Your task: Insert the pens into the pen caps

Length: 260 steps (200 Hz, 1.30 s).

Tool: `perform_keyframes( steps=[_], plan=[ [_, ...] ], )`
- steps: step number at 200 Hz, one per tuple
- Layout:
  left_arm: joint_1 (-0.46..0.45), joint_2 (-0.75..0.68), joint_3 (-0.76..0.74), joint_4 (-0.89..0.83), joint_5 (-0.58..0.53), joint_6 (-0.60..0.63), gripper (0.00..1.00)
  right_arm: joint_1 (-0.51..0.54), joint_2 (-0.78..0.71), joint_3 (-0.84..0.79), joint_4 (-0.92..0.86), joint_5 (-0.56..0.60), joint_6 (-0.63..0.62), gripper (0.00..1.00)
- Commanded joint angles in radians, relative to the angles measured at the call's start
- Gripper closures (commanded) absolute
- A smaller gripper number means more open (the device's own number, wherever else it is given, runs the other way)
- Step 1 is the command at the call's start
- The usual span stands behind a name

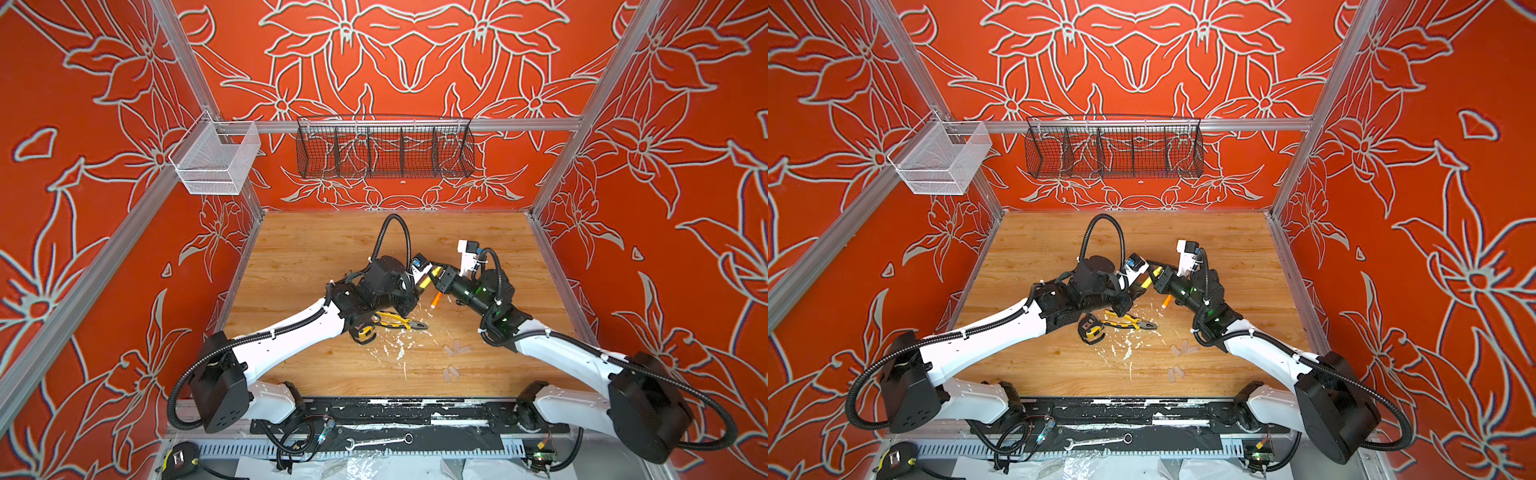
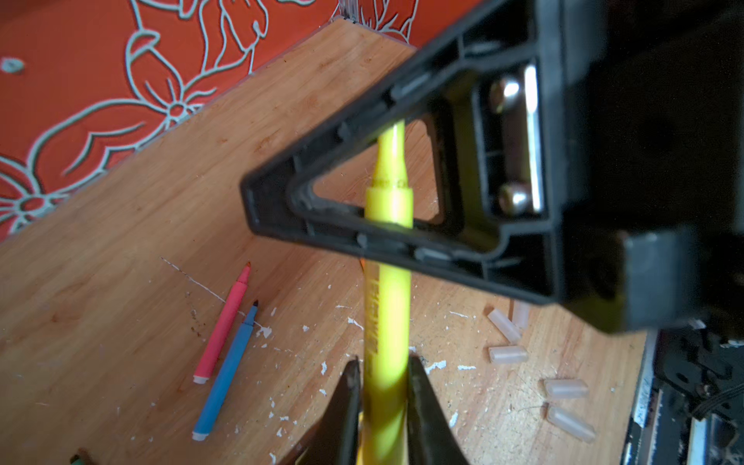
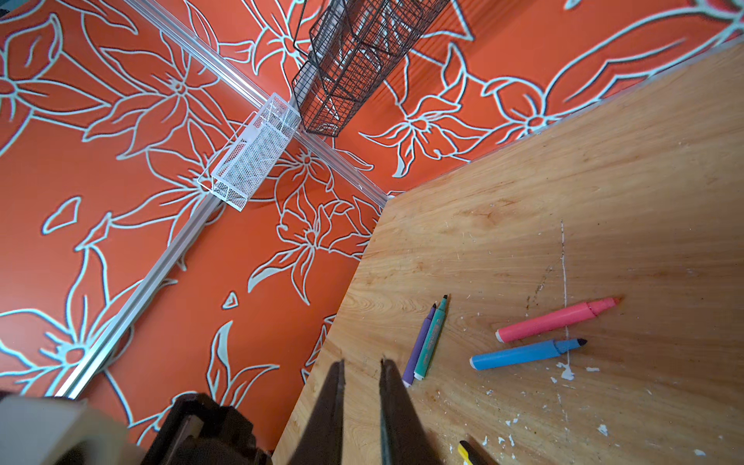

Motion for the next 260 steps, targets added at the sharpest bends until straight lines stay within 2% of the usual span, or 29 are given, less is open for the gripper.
perform_keyframes(
  steps=[1, 66, 143, 205, 229, 242, 247, 250, 260],
  plan=[
    [-0.006, -0.007, 0.022, 0.043, 0.022, 0.004, 0.71, 0.036, -0.038, -0.033, 0.035, 0.002, 0.027, 0.98],
    [-0.006, 0.038, 0.051, 0.030, 0.056, 0.027, 0.69, 0.088, -0.125, -0.091, 0.023, 0.093, 0.019, 0.99],
    [-0.007, 0.031, 0.052, 0.005, 0.065, 0.056, 0.71, 0.091, -0.137, -0.085, 0.020, 0.106, -0.002, 1.00],
    [-0.008, 0.035, 0.050, 0.002, 0.050, 0.066, 0.72, 0.090, -0.202, -0.107, -0.014, 0.158, -0.025, 1.00],
    [-0.009, 0.036, 0.048, 0.003, 0.064, 0.069, 0.85, 0.091, -0.206, -0.107, -0.016, 0.159, -0.024, 1.00],
    [-0.009, 0.038, 0.047, 0.009, 0.059, 0.066, 1.00, 0.090, -0.197, -0.106, -0.003, 0.148, -0.022, 0.99],
    [-0.009, 0.040, 0.047, 0.011, 0.054, 0.066, 1.00, 0.091, -0.191, -0.103, 0.002, 0.141, -0.020, 0.98],
    [-0.009, 0.042, 0.048, 0.010, 0.052, 0.064, 1.00, 0.091, -0.189, -0.102, 0.003, 0.139, -0.021, 0.97],
    [-0.009, 0.044, 0.052, 0.010, 0.034, 0.058, 1.00, 0.091, -0.183, -0.091, -0.005, 0.124, -0.024, 0.85]
  ],
)
